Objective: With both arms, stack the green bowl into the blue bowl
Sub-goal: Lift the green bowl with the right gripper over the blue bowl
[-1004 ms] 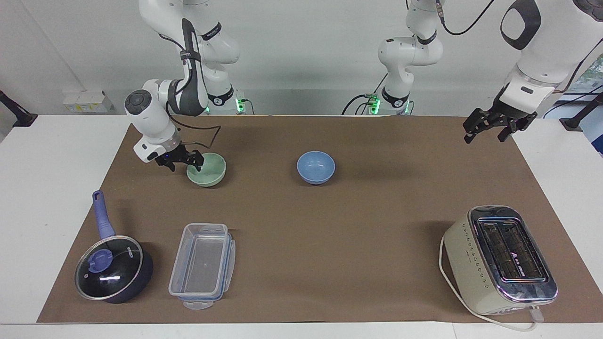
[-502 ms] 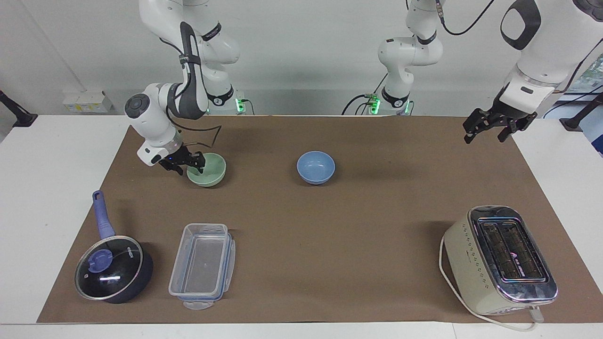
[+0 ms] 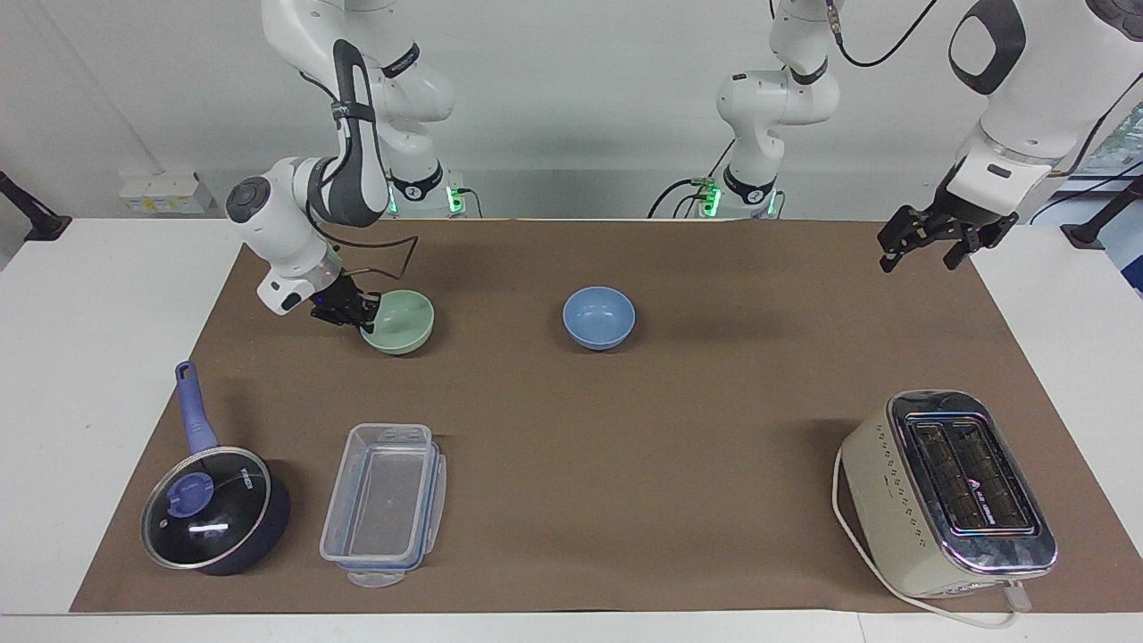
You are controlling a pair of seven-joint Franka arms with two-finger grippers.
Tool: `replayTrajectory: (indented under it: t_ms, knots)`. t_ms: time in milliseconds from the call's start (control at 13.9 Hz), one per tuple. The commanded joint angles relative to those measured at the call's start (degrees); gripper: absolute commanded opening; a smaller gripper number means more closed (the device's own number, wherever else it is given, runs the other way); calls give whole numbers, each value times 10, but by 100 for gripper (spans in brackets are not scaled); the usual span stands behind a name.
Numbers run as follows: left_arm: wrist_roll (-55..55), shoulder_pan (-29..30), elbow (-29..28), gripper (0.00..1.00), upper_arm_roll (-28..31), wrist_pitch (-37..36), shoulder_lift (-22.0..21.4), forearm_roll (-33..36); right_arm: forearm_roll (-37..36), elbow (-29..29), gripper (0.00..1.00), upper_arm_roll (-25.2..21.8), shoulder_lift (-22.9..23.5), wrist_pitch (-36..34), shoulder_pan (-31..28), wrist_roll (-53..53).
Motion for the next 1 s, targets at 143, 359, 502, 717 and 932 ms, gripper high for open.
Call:
replayTrajectory:
  t_ms: [143, 359, 502, 717, 932]
  knots:
    - [-3, 4, 2, 100, -4, -8, -3, 11, 36, 20, 0, 6, -43, -43, 23, -13]
    - [-3, 4, 2, 100, -4, -8, -3, 11, 47, 40, 0, 7, -61, -62, 74, 45]
    - [-3, 4, 2, 100, -4, -9, -3, 11, 47, 58, 0, 7, -62, -71, 118, 103]
    - [-3, 4, 2, 100, -4, -8, -3, 11, 40, 85, 0, 7, -53, -62, 197, 208]
    - [-3, 4, 2, 100, -4, -8, -3, 11, 36, 112, 0, 7, -36, -59, 262, 295]
